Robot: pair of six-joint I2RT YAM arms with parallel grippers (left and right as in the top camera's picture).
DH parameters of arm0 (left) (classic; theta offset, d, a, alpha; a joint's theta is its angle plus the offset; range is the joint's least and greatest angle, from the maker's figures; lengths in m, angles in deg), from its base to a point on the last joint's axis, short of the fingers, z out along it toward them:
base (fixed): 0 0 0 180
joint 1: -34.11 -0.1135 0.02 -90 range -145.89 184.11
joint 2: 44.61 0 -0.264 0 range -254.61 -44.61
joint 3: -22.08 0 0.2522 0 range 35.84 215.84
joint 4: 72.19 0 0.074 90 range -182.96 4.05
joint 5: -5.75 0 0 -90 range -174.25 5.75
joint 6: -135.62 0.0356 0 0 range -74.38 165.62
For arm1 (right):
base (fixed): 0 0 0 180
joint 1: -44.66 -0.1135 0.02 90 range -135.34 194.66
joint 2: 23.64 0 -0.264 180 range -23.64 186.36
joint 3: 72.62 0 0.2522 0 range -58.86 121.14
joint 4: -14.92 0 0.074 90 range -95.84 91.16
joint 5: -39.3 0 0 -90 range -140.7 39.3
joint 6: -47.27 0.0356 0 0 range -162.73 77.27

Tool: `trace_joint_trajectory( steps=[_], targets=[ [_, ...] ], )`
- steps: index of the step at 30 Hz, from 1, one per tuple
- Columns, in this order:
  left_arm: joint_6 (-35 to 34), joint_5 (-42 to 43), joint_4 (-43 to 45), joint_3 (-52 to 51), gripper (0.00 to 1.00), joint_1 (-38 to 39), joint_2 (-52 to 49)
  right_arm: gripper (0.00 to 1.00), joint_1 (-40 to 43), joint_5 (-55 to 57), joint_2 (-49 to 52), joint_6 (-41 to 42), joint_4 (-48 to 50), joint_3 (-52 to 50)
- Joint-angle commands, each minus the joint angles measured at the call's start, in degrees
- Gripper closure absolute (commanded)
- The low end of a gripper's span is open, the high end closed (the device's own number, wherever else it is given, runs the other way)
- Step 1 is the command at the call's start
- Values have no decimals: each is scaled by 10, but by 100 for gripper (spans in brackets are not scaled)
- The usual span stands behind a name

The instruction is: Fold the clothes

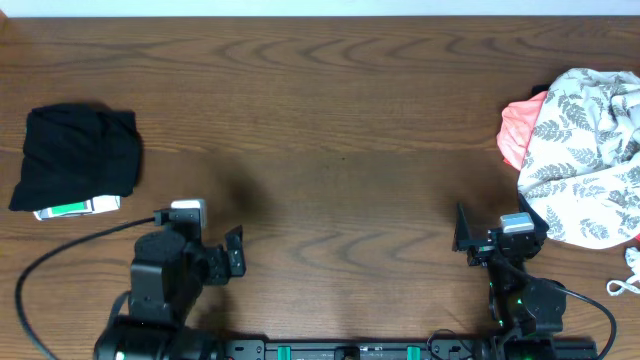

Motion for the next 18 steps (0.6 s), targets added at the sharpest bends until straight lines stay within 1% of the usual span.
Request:
trace_joint_trajectory(
  steps=[1, 4, 7, 9, 12, 18],
  targets=[
    [45, -10, -9, -20, 2, 0, 66, 1, 5, 0, -2, -8, -3, -1],
    [93, -10, 17, -66, 2, -1, 150, 1, 5, 0, -2, -8, -3, -1],
    [115, -11, 53, -108, 2, -12, 205, 1, 5, 0, -2, -8, -3, -1],
    [117, -14, 92, -138, 2, -24, 231, 1, 5, 0, -2, -8, -3, -1],
    [117, -19, 174, -182, 2, -37, 252, 1, 5, 0, -2, -8, -3, -1],
    [119, -19, 384, -283, 2, -46, 256, 1, 5, 0, -2, -8, -3, -1]
  ],
)
